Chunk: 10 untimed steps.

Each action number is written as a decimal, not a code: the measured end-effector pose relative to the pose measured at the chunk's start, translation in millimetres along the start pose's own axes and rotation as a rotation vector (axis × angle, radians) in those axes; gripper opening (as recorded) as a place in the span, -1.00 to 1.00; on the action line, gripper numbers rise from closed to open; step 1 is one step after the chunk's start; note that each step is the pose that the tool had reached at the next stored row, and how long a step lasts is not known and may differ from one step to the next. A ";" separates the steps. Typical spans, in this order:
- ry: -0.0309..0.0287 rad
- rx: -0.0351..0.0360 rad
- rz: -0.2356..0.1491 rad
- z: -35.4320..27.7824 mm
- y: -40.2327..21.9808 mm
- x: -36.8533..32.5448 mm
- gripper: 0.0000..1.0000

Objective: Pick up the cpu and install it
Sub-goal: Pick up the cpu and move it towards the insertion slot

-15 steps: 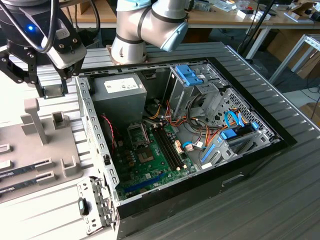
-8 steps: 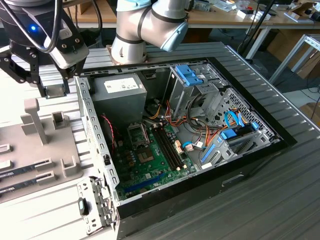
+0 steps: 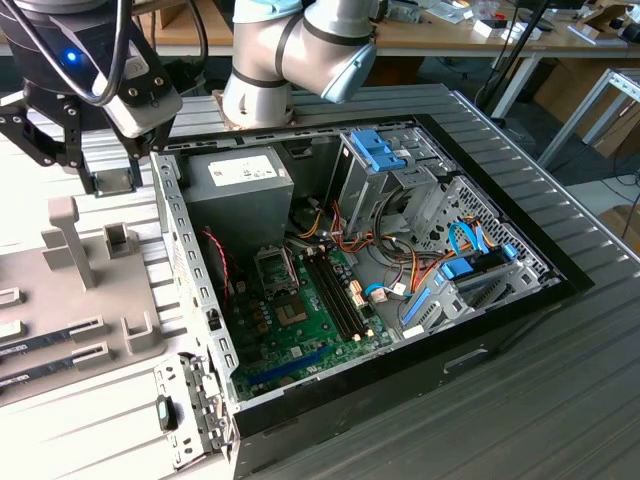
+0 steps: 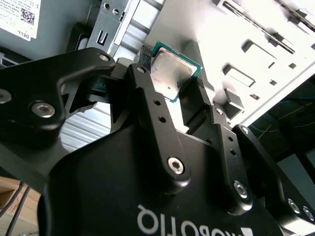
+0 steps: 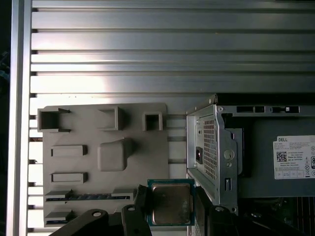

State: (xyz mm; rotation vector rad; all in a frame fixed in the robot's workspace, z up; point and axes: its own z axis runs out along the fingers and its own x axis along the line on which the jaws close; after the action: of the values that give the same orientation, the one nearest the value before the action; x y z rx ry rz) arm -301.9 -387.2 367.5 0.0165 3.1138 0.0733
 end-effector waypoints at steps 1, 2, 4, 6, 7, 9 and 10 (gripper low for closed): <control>0.0000 0.0000 0.000 0.0 0.0 -0.2 -0.05; 0.0000 0.0000 0.000 0.0 0.0 -0.6 -0.05; 0.0000 0.0000 0.000 0.1 0.0 -1.1 -0.05; 0.0000 0.0000 0.000 0.2 0.0 -1.6 -0.05; -0.0001 0.0000 0.000 0.2 0.0 -1.8 -0.05; 0.0000 0.0000 0.000 0.3 0.0 -2.3 -0.05; 0.0000 0.0000 0.000 0.3 0.0 -2.6 -0.05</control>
State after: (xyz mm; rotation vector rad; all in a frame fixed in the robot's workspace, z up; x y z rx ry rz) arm -299.3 -387.2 367.3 0.0165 3.1138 0.0733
